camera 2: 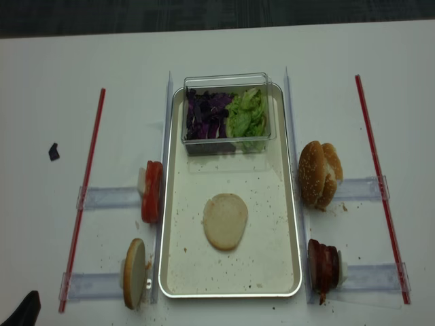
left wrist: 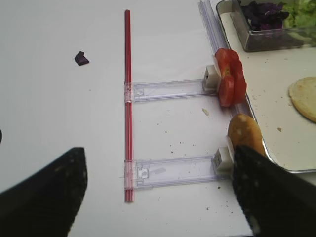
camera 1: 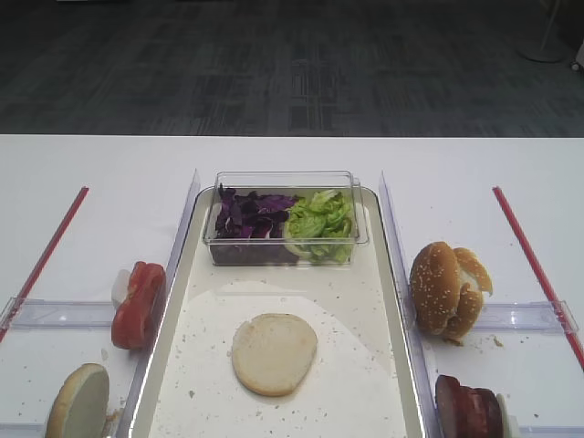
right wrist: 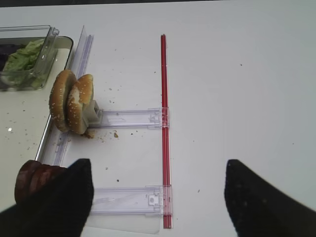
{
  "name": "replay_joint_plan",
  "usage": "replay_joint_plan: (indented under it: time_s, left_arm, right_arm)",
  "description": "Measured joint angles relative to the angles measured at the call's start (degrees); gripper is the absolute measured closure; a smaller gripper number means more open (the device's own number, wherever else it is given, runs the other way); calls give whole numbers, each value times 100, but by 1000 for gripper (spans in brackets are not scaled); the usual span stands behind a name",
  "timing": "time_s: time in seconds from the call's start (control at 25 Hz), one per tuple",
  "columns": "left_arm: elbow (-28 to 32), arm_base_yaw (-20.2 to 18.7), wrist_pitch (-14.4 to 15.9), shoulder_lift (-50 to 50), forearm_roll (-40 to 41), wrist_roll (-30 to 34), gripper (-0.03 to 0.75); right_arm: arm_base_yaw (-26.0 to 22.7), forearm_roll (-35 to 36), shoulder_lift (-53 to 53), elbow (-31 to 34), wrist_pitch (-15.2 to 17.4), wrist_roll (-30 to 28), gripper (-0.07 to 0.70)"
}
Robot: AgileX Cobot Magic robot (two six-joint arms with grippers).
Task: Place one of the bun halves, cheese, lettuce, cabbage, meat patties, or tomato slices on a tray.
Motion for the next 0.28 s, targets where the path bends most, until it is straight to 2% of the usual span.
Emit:
replay_joint_plan:
  time_s: [0.28]
  left_arm:
    - [0, 0, 0, 0, 0, 0, 161]
  right_arm:
    - [0, 0, 0, 0, 0, 0, 61]
